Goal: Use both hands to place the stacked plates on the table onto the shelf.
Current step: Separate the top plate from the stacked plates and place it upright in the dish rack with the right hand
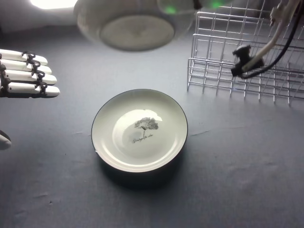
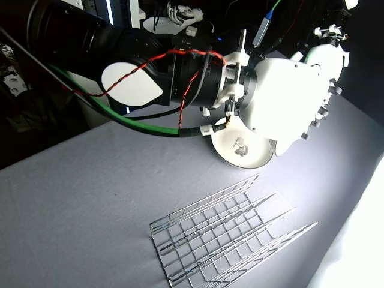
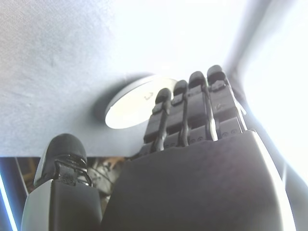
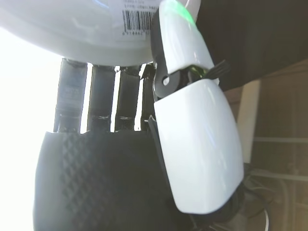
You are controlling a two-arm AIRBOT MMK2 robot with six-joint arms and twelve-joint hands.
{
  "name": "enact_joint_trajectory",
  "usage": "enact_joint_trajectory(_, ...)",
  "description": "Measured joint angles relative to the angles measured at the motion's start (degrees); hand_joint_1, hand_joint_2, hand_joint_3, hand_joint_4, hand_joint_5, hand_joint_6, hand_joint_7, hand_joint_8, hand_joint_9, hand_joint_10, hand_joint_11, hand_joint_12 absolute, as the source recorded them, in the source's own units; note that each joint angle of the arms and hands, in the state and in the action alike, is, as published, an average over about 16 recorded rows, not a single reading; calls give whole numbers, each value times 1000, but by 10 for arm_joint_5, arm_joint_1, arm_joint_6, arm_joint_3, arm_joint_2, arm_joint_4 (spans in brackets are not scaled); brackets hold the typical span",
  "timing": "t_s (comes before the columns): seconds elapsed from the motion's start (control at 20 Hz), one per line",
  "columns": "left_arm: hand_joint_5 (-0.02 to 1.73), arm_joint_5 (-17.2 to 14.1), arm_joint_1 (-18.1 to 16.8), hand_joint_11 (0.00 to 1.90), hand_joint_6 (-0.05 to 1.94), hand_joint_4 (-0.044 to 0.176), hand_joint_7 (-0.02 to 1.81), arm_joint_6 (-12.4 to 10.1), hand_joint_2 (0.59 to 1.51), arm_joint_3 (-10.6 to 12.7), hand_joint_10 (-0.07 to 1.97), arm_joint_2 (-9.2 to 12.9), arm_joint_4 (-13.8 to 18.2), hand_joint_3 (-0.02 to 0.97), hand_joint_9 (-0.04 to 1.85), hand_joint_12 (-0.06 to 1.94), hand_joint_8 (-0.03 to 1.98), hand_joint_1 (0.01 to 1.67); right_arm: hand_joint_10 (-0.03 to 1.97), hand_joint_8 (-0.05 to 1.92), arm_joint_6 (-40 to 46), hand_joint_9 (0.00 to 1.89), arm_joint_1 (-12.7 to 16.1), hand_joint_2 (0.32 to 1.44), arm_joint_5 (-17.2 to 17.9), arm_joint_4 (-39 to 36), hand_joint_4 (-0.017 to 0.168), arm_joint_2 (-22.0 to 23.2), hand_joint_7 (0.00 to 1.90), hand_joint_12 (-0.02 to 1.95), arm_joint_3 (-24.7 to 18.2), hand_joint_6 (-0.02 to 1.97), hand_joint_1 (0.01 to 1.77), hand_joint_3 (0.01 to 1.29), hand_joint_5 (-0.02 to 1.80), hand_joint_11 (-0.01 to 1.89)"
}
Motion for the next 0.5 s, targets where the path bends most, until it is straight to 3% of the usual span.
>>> enact_joint_trajectory(0.5, 21, -1, 0, 14, 1, 3, 18, -3, 1140, 0, 7, 0, 0, 18, 23, 10, -10, 16, 1179, 1005, 0, 940, 4, 1065, 7, 13, -9, 26, 957, 1284, 9, 1089, 1364, 10, 785, 870)
